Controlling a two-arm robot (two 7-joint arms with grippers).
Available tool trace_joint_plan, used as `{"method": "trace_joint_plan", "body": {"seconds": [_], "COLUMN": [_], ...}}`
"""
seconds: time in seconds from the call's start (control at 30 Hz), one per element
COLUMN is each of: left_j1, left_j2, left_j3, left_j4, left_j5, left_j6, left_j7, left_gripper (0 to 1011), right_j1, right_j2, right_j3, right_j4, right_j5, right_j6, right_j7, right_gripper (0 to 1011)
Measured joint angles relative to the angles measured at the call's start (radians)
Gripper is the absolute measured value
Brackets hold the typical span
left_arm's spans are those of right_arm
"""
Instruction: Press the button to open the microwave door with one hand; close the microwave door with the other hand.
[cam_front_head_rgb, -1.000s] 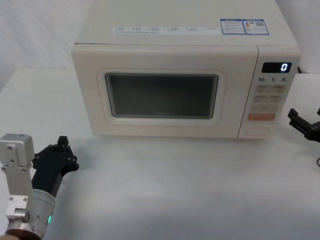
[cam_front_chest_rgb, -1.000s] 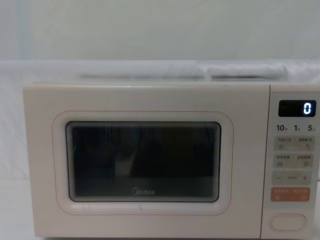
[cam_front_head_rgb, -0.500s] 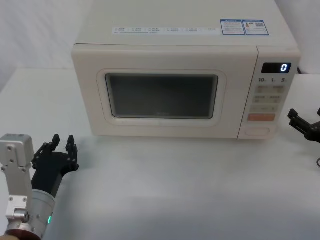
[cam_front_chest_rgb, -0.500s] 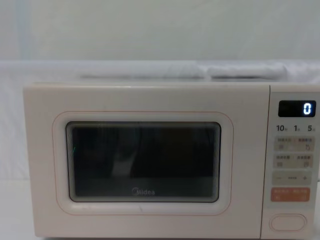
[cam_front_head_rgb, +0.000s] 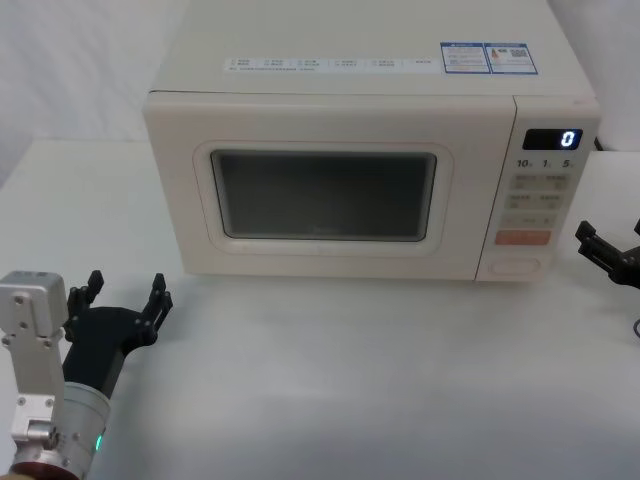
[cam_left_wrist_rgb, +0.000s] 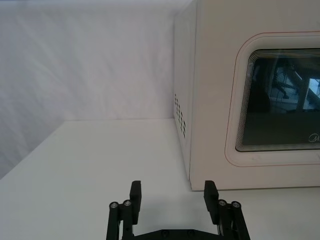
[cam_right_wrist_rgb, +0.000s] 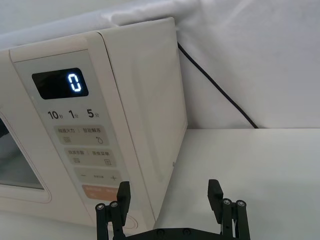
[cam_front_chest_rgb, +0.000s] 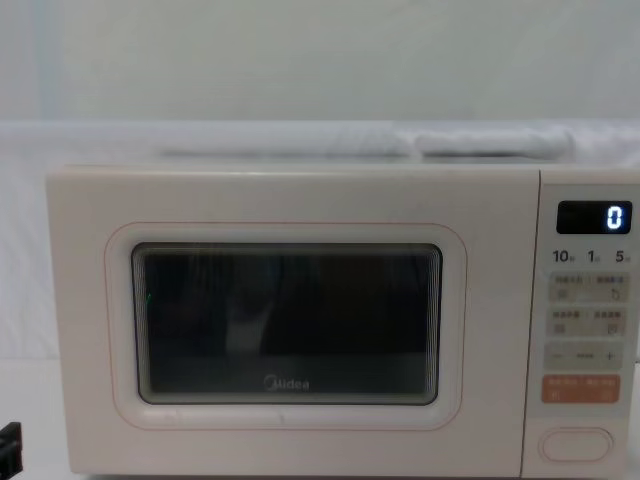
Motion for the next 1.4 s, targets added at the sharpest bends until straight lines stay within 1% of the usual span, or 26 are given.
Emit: {"method": "trace_joint_plan", "body": {"seconds": [0.13, 0.27, 1.4], "left_j1": [0.000, 0.000, 0.000], "left_j2": [0.000, 0.000, 0.000], "left_j3": [0.000, 0.000, 0.000], "left_j4": [0.000, 0.000, 0.000], "left_j5": [0.000, 0.000, 0.000], "left_j6": [0.000, 0.000, 0.000], "left_j7": [0.000, 0.000, 0.000], "left_gripper": [921, 1001, 1001], "right_j1": [0.000, 0.000, 0.000], "right_j2": [0.000, 0.000, 0.000], "right_j3": [0.000, 0.000, 0.000], "right_j4": [0.000, 0.000, 0.000], "right_j5": [0.000, 0.000, 0.000], "right_j6": [0.000, 0.000, 0.000], "right_j7": [0.000, 0.000, 0.000], "right_gripper": [1002, 1003, 1003]}}
